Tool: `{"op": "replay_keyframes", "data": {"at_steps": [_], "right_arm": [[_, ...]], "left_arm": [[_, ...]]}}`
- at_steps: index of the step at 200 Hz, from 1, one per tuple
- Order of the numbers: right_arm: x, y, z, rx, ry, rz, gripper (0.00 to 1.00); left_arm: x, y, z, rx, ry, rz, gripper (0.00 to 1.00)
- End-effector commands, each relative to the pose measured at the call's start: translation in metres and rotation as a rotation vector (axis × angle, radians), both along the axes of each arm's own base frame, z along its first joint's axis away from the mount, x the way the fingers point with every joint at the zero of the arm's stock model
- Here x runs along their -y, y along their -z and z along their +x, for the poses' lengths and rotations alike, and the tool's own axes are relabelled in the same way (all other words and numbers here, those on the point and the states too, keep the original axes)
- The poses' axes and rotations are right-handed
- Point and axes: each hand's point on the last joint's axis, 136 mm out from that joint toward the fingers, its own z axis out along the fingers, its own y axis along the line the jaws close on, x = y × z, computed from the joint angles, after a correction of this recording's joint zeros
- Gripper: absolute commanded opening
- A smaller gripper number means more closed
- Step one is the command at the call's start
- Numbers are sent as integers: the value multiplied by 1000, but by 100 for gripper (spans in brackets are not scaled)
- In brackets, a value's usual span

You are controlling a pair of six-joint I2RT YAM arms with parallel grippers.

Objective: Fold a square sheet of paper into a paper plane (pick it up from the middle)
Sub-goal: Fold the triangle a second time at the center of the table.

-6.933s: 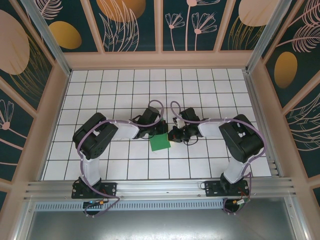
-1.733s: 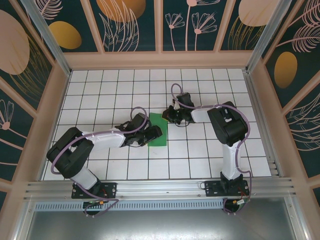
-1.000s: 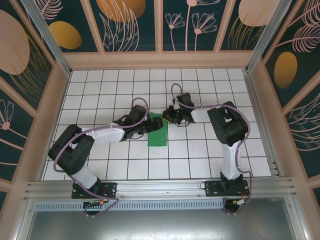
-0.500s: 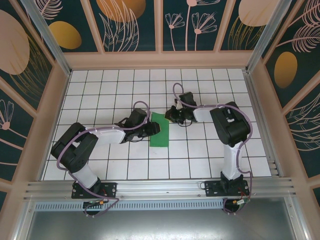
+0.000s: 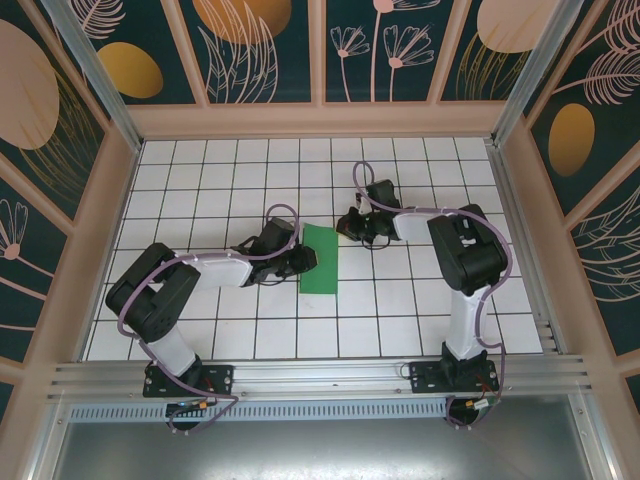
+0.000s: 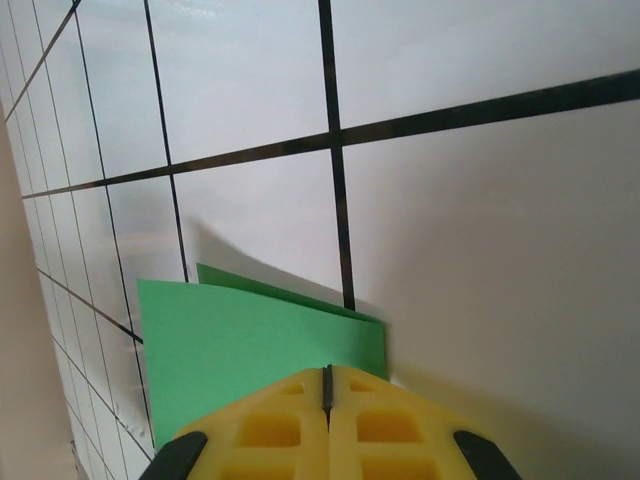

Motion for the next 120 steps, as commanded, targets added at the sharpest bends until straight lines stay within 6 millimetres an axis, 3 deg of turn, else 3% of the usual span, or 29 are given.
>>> {"op": "replay_keyframes", "data": {"at_steps": [1, 53, 70, 97, 120], "right_arm": [[-1, 11, 2, -17, -22, -20, 5], [7, 28, 6, -41, 3, -116, 5], [4, 14, 8, -13, 0, -87, 4], [-1, -26, 9, 73, -9, -21, 5], [-1, -39, -5, 86, -30, 5, 5]], "left_arm": [[-6, 5, 1, -22, -25, 23, 27], [-13, 12, 0, -32, -52, 51, 22], [-15, 14, -1, -38, -56, 56, 19], [-20, 15, 0, -33, -72, 69, 14], [-26, 12, 1, -17, -90, 68, 13]]}}
